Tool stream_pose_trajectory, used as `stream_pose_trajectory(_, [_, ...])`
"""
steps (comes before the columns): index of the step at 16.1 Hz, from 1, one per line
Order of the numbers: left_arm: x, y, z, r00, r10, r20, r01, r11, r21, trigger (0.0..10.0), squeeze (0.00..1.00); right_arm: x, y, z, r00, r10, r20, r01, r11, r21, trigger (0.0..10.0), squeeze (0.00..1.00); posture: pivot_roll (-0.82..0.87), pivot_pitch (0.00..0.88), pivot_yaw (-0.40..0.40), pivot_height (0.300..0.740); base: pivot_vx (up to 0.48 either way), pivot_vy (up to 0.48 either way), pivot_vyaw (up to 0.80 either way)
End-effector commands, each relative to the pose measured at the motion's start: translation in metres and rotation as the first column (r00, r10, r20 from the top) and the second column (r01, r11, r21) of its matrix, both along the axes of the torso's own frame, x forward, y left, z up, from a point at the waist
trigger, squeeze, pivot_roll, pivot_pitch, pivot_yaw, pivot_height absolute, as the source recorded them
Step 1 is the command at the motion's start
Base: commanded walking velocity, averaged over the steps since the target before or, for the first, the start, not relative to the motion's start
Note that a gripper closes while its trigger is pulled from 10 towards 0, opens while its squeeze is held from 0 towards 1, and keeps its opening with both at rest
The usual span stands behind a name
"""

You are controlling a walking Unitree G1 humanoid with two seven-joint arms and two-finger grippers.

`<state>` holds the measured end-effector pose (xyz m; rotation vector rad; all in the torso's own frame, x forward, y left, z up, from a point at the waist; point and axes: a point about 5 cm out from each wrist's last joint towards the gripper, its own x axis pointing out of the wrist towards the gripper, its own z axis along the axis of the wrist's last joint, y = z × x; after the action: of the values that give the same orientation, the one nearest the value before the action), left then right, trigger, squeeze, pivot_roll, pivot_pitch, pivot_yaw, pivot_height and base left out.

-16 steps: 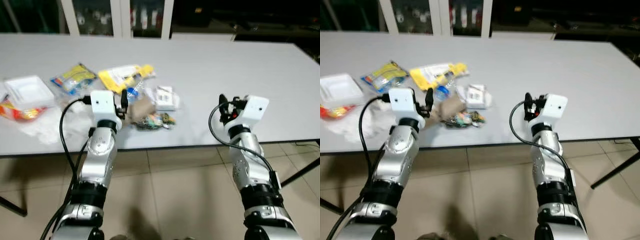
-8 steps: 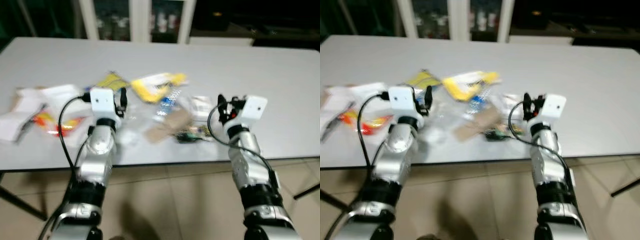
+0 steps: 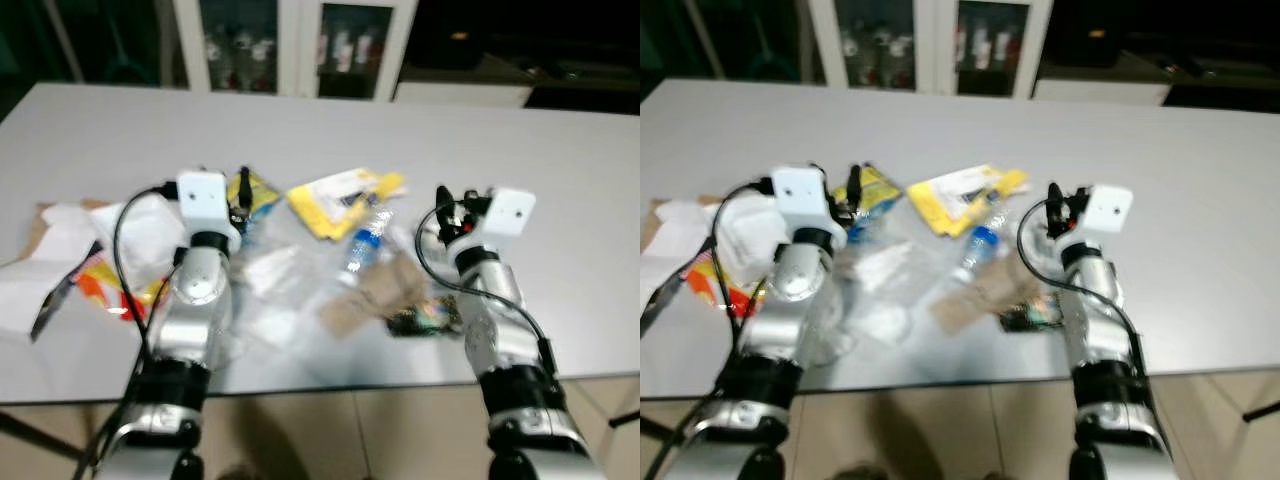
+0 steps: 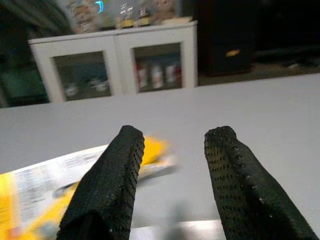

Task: Picking trash to rubbish bin

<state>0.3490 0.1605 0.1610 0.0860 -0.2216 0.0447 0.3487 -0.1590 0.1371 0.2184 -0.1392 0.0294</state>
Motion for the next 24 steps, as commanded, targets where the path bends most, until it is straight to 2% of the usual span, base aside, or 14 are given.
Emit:
stream_pose_trajectory(1, [-0.001, 0.0, -0.002, 1.0, 0.005, -0.006, -0.005, 1.0, 0.001, 10.0, 0.0, 0.0, 0.002, -0.001, 1.0, 0.006, -0.006, -0.006, 1.0, -0.004, 10.0, 0.0, 0.04, 0.064, -0.066, 0.74, 0.0, 0.0, 0.0])
stream_pose_trajectory(8, [-0.001, 0.0, -0.002, 1.0, 0.004, -0.006, -0.004, 1.0, 0.003, 10.0, 0.0, 0.0, 0.0, -0.001, 1.0, 0.005, -0.01, -0.005, 1.0, -0.011, 10.0, 0.0, 0.04, 0.064, -0.067, 0.74, 0.0, 0.0, 0.0])
stream_pose_trajectory(12, [-0.001, 0.002, -0.003, 1.0, 0.008, -0.012, -0.008, 1.0, 0.001, 10.0, 0.0, 0.0, 0.011, -0.008, 0.995, 0.079, -0.06, -0.082, 0.995, -0.051, 10.0, 0.0, 0.04, 0.057, -0.07, 0.74, 0.0, 0.0, 0.0])
stream_pose_trajectory(22, [0.0, -0.001, -0.005, 1.0, -0.011, -0.023, 0.012, 1.0, 0.015, 10.0, 0.0, 0.0, 0.013, -0.011, 0.992, 0.102, -0.08, -0.107, 0.992, -0.065, 10.0, 0.0, 0.03, 0.033, -0.061, 0.74, 0.0, 0.0, 0.0])
stream_pose_trajectory(24, [0.0, 0.0, -0.005, 1.0, -0.006, -0.019, 0.006, 1.0, 0.023, 10.0, 0.0, -0.001, 0.014, -0.013, 0.99, 0.11, -0.088, -0.116, 0.991, -0.069, 10.0, 0.0, 0.03, 0.026, -0.059, 0.74, 0.0, -0.465, 0.0])
